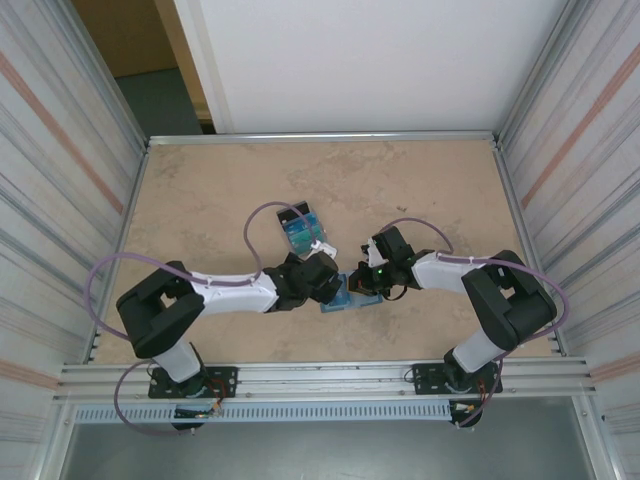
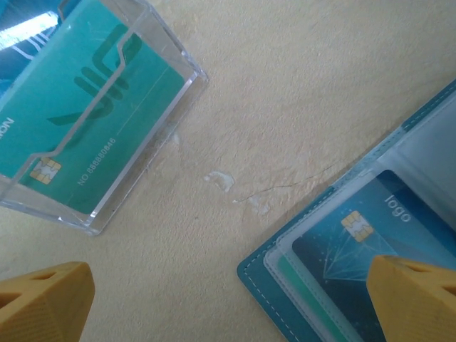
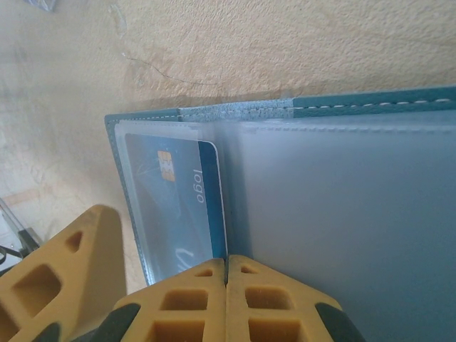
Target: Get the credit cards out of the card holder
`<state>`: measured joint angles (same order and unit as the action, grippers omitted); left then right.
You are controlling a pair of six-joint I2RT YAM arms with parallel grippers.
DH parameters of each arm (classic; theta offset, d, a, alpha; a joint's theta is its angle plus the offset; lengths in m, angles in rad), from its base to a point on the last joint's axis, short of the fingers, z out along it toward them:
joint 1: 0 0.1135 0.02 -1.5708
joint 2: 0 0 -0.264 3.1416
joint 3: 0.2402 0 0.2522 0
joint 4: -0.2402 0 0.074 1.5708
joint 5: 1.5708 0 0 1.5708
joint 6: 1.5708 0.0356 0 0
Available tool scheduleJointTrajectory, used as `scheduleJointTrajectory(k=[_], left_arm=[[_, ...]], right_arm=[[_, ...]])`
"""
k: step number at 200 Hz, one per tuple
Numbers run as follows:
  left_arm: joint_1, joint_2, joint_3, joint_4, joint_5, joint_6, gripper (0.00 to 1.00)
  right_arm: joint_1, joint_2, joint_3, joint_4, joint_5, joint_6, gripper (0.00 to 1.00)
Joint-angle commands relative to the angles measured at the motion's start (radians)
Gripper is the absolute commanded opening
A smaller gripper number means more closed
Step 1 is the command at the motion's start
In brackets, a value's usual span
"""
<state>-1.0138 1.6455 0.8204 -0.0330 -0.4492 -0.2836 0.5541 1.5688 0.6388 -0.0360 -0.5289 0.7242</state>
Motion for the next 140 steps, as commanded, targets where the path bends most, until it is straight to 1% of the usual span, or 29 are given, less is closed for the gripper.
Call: scheduleJointTrajectory(k=[1, 98, 140], left_arm=[[0.010, 0.022, 0.017, -0.015, -0.019, 0.016, 0.99], [0.011, 0.045, 0.003, -0.088, -0.037, 0.014, 0.99], [0.012, 0.035, -0.007, -0.081, -0.045, 0.017, 0.99]], right_arm=[[-0.006, 0.008, 0.009, -0.031, -0.003, -0.013, 0.00], [-0.016, -0.019, 0.007, -0.056, 0.020, -0.016, 0.00], [-0.027, -0.033, 0.002, -0.060, 0.029, -0.015, 0.00]])
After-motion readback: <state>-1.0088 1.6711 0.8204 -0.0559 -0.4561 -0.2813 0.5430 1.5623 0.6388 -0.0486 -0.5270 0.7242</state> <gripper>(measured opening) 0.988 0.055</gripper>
